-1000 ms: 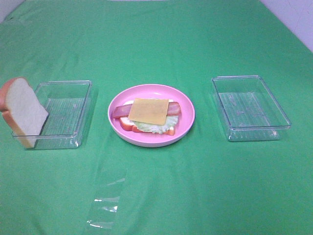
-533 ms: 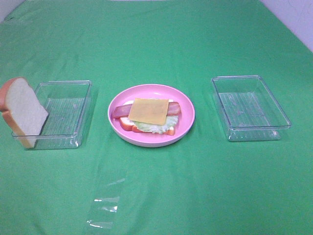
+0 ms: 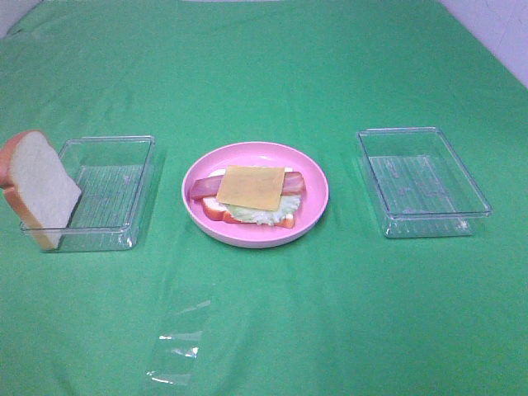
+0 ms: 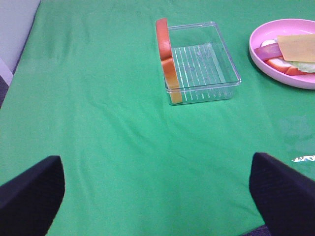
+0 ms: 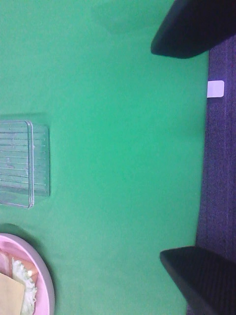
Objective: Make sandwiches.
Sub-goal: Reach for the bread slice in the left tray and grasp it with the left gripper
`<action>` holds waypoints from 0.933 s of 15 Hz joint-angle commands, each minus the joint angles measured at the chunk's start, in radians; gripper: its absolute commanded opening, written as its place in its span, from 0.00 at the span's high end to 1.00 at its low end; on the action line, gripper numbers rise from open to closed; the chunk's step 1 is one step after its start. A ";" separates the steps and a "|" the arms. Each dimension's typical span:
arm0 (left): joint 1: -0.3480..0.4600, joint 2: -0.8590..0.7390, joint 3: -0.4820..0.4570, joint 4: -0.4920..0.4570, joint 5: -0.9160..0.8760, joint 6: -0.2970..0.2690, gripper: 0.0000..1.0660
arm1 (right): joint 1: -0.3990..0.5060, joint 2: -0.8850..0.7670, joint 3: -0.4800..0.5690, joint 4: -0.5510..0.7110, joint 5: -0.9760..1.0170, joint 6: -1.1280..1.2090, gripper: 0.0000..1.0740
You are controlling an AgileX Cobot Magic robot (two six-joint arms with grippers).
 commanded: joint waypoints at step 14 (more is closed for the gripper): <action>-0.009 -0.013 0.003 -0.013 -0.015 -0.053 0.12 | 0.001 -0.176 0.003 -0.002 -0.003 0.026 0.08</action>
